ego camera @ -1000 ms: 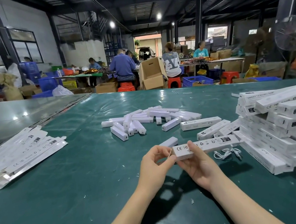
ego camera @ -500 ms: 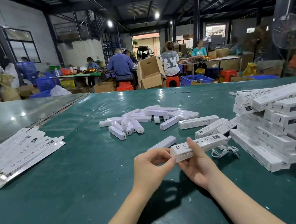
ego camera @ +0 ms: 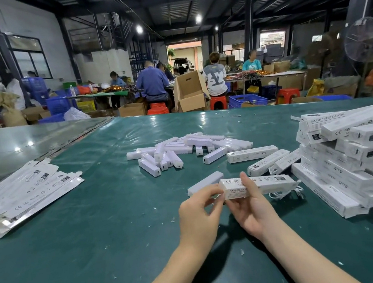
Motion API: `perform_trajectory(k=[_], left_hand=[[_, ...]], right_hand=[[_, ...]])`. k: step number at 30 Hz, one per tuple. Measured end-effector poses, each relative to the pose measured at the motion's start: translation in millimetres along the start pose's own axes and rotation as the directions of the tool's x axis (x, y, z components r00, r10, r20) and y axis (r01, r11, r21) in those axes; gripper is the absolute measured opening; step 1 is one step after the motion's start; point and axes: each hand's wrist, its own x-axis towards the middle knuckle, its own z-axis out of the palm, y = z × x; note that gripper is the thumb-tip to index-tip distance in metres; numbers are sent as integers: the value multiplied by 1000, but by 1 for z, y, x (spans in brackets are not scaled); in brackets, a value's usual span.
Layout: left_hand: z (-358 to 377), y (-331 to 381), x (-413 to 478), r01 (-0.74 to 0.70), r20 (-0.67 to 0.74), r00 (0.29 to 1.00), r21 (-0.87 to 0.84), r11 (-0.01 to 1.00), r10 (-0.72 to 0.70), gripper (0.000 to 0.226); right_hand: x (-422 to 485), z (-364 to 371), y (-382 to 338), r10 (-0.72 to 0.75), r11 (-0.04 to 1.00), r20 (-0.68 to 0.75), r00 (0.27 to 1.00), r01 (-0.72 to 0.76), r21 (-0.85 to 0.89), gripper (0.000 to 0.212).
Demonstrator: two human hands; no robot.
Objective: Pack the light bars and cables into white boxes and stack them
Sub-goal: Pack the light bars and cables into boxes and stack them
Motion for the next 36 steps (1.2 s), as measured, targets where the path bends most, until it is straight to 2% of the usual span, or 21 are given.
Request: perform_trajectory(k=[2, 5, 7, 11, 13, 15, 17, 18, 19, 21, 22, 23, 25, 28, 30, 31, 32, 33, 34, 35, 36], left_hand=[[6, 0, -4, -47, 46, 998, 95, 994, 43, 21], [12, 8, -8, 135, 129, 984, -71, 988, -125, 24], [12, 11, -6, 256, 135, 962, -146, 955, -237, 12], [1, 3, 0, 273, 58, 961, -21, 962, -271, 30], [-4, 0, 7, 284, -16, 958, -50, 958, -285, 33], [-10, -2, 16, 346, -130, 913, -249, 904, -386, 32], [-18, -10, 26, 369, -233, 832, -445, 816, -504, 27], [-24, -14, 29, 383, -275, 785, -489, 783, -556, 23], [-31, -18, 32, 391, -303, 741, -531, 752, -599, 20], [-40, -27, 35, 392, -313, 684, -604, 694, -659, 13], [-43, -31, 36, 394, -298, 673, -631, 668, -678, 7], [-46, -32, 37, 395, -271, 664, -664, 635, -697, 1], [-48, -33, 40, 360, -207, 642, -769, 529, -738, 10], [-55, -28, 44, 250, -53, 555, -941, 227, -830, 18], [-59, -25, 46, 182, 36, 523, -981, 71, -852, 21], [-61, -25, 46, 187, 58, 518, -981, 47, -853, 21], [-62, -27, 46, 218, 69, 515, -975, 53, -854, 22], [-63, -28, 46, 247, 69, 515, -966, 71, -855, 23], [-63, -28, 45, 268, 61, 514, -959, 93, -856, 24], [-64, -29, 45, 280, 53, 512, -954, 108, -858, 24], [-64, -29, 45, 290, 47, 510, -949, 120, -859, 23]], right_hand=[[1, -1, -1, -4, 999, -9, 1000, 5, 54, 25], [1, -2, -3, -32, 998, 19, 999, 31, 61, 31], [0, 1, 1, -58, 995, 48, 997, 61, -77, 31], [1, 9, 14, -124, 920, 31, 992, 126, -370, 20], [3, 15, 14, -217, 812, 36, 975, 201, -548, 22], [7, 20, 12, -287, 650, 157, 945, 312, -693, 23], [11, 24, 14, -288, 423, 302, 909, 404, -811, 8], [17, 24, 15, -285, 212, 344, 895, 409, -888, 11], [22, 26, 18, -252, -60, 381, 890, 378, -924, 23], [28, 32, 25, -78, -546, 351, 933, 255, -798, 41], [29, 36, 28, -10, -682, 311, 950, 221, -697, 45], [31, 39, 32, 28, -741, 286, 958, 211, -637, 44], [37, 46, 35, 44, -748, 300, 953, 231, -622, 33], [42, 47, 29, 14, -738, 298, 954, 211, -641, 20], [44, 36, 23, 24, -810, 404, 915, 254, -528, 27], [44, 27, 21, -18, -813, 525, 851, 293, -504, 31], [41, 18, 18, -98, -766, 629, 771, 345, -543, 31], [38, 12, 17, -225, -660, 694, 684, 417, -625, 27], [35, 9, 16, -373, -503, 698, 611, 499, -705, 23], [32, 8, 15, -505, -328, 637, 582, 554, -765, 21], [29, 11, 13, -602, -158, 538, 590, 572, -805, 21]])
